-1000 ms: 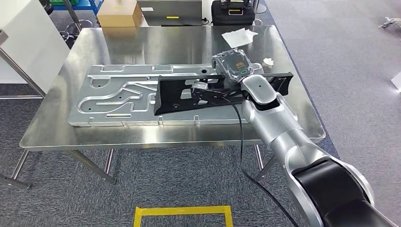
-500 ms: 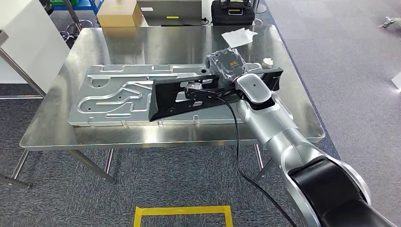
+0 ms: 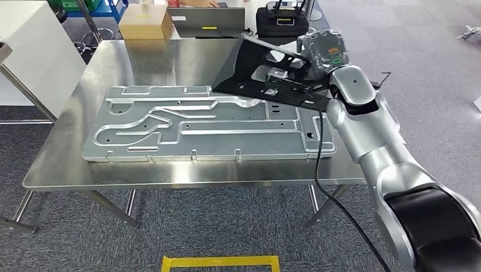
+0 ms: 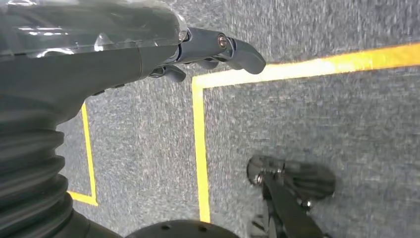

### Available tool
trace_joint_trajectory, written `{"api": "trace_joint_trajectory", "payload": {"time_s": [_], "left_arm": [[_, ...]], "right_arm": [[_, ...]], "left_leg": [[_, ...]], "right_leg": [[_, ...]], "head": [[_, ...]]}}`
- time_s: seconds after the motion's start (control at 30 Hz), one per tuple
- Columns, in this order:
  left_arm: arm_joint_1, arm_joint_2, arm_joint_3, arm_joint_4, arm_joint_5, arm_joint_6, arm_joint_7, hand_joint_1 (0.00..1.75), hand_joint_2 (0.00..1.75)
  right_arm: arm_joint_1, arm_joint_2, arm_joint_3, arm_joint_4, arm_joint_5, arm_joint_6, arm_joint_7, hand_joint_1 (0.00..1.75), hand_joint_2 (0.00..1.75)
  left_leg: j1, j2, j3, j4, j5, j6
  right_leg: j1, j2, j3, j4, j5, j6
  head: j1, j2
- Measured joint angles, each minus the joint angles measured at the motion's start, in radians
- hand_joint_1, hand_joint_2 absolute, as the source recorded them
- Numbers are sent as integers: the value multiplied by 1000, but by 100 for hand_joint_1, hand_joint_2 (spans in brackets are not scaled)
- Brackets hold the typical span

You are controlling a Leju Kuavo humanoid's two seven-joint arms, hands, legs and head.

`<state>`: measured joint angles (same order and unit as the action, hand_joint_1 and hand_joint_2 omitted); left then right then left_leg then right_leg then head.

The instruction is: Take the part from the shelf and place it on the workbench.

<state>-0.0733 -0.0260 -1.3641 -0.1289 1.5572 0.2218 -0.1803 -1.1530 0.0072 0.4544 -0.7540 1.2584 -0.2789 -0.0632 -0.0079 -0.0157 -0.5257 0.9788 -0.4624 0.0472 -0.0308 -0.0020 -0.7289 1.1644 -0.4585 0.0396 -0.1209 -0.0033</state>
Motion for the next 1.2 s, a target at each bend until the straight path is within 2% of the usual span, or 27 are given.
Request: {"api": "trace_joint_trajectory", "payload": {"time_s": [0.03, 0.07, 0.1, 0.17, 0.2, 0.27, 0.3, 0.33, 0.37, 0.4, 0.43, 0.47, 0.5, 0.53, 0.57, 0.6, 0.63, 0.7, 0.73, 0.8, 0.87, 0.93, 1.0, 1.1, 1.13, 1.2], "left_arm": [[0, 0, 1, 0, 2, 0, 1, 0, 175], [-1, -1, 2, 0, 5, -1, 2, 0, 175], [-2, -1, 3, 0, 7, -2, 2, 0, 175], [-4, -1, 5, 0, 10, -4, 2, 0, 175], [-4, -1, 7, 0, 12, -6, 1, 0, 175], [-4, -1, 13, 0, 13, -9, -1, 0, 175], [-4, -1, 16, 0, 14, -10, -4, 0, 175], [-5, -2, 21, 0, 14, -10, -7, 0, 175], [-5, -2, 28, 0, 14, -9, -10, 0, 175], [-5, -2, 39, 0, 14, -9, -12, 0, 175], [-4, -1, 53, 0, 14, -8, -15, 0, 175], [-2, -1, 71, 0, 14, -6, -20, 0, 175], [0, -1, 91, 0, 14, -3, -27, 0, 175], [3, -1, 110, 0, 14, 1, -35, 0, 175], [4, -1, 129, 0, 14, 5, -42, 0, 175], [4, -1, 143, 0, 14, 8, -47, 0, 175], [3, -1, 154, 0, 14, 11, -52, 0, 175], [2, -1, 176, 0, 13, 20, -59, 0, 175], [2, -1, 189, 0, 13, 24, -61, 0, 175], [0, -1, 218, 0, 14, 31, -61, 0, 175], [-3, -1, 239, 0, 10, 39, -56, 0, 175], [-3, -1, 246, 0, 3, 46, -45, 0, 175], [-3, -1, 247, 0, -9, 47, -33, 0, 175], [-7, -1, 245, 0, -24, 42, -27, 0, 175], [-8, -1, 243, 0, -28, 39, -27, 0, 175], [-11, 0, 239, 0, -34, 34, -29, 0, 175]], "right_arm": [[-2, -13, -11, -10, 6, 4, 1, 175, 175], [-3, -26, -22, -20, 11, 10, 1, 175, 175], [-2, -38, -33, -29, 14, 15, -1, 175, 175], [0, -58, -51, -44, 19, 23, -6, 175, 175], [1, -66, -61, -52, 17, 24, -12, 175, 175], [3, -79, -77, -62, -1, 25, -30, 175, 175], [7, -83, -84, -65, -17, 26, -42, 175, 175], [16, -88, -91, -66, -35, 30, -54, 175, 175], [29, -94, -97, -66, -54, 35, -65, 175, 175], [43, -101, -102, -67, -69, 40, -73, 175, 175], [57, -108, -106, -68, -81, 44, -79, 175, 175], [68, -116, -109, -70, -91, 46, -82, 175, 175], [75, -124, -112, -72, -100, 46, -85, 175, 175], [82, -134, -115, -75, -110, 44, -87, 175, 175], [87, -145, -119, -78, -119, 42, -90, 175, 175], [92, -156, -122, -80, -127, 40, -93, 175, 175], [97, -166, -125, -81, -134, 39, -97, 175, 175], [105, -184, -132, -87, -146, 37, -105, 175, 175], [109, -192, -135, -89, -153, 36, -108, 175, 175], [112, -203, -138, -92, -163, 35, -116, 175, 175], [111, -209, -139, -89, -168, 35, -124, 175, 175], [100, -203, -136, -74, -167, 31, -134, 175, 175], [77, -180, -123, -41, -161, 26, -144, 175, 175], [54, -117, -88, 11, -151, 7, -152, 175, 175], [53, -91, -74, 26, -147, -1, -152, 175, 175], [57, -31, -46, 59, -140, -18, -148, 175, 175]], "left_leg": [[-1, 2, 14, 6, -16, -6], [-2, 3, 24, 9, -29, -12], [-3, 4, 32, 9, -40, -19], [-2, 4, 37, 17, -40, -33], [-1, 4, 26, 41, -28, -40], [2, 7, -36, 142, 1, -51], [5, 9, -79, 205, -2, -56], [8, 10, -120, 260, -25, -60], [11, 10, -153, 294, -65, -64], [12, 10, -177, 308, -103, -67], [13, 10, -188, 294, -121, -67], [14, 10, -188, 256, -109, -66], [14, 10, -178, 194, -66, -64], [14, 10, -165, 122, 3, -61], [13, 11, -154, 65, 60, -57], [11, 10, -146, 28, 101, -52], [8, 10, -143, 14, 121, -46], [4, 9, -140, 19, 116, -33], [3, 9, -136, 16, 116, -30], [4, 7, -126, 8, 116, -29], [4, 2, -123, 8, 112, -27], [1, -3, -124, 10, 108, -21], [-2, -3, -127, 11, 106, -18], [-5, -1, -128, 11, 105, -15], [-5, -1, -128, 11, 106, -14], [-5, 2, -127, 12, 106, -14]], "right_leg": [[2, -1, 18, -69, 48, -5], [4, -2, 33, -121, 81, -11], [8, -2, 42, -149, 105, -18], [13, -1, 52, -157, 101, -32], [12, -1, 59, -160, 100, -38], [7, 1, 78, -168, 89, -48], [5, 4, 89, -172, 81, -51], [4, 5, 101, -174, 71, -53], [4, 7, 114, -176, 60, -53], [4, 8, 129, -176, 48, -53], [4, 8, 144, -175, 36, -52], [4, 9, 159, -174, 24, -50], [4, 10, 174, -173, 11, -48], [4, 11, 187, -172, -1, -45], [5, 12, 198, -171, -11, -40], [6, 12, 204, -170, -20, -34], [7, 13, 207, -170, -27, -27], [7, 14, 212, -176, -36, -13], [6, 14, 218, -177, -37, -10], [5, 13, 227, -180, -33, -18], [5, 10, 231, -182, -33, -32], [4, 7, 236, -187, -38, -35], [2, 4, 238, -194, -42, -37], [1, 3, 240, -202, -46, -37], [1, 3, 240, -203, -45, -33], [0, 3, 239, -204, -44, -20]], "head": [[0, 0], [0, 0], [0, 0], [0, 0], [0, 0], [0, 0], [0, 0], [0, 0], [0, 0], [0, 0], [0, 0], [0, 0], [0, 0], [0, 0], [0, 0], [0, 0], [0, 0], [0, 0], [0, 0], [0, 0], [0, 0], [0, 0], [0, 0], [0, 0], [0, 0], [0, 0]]}}
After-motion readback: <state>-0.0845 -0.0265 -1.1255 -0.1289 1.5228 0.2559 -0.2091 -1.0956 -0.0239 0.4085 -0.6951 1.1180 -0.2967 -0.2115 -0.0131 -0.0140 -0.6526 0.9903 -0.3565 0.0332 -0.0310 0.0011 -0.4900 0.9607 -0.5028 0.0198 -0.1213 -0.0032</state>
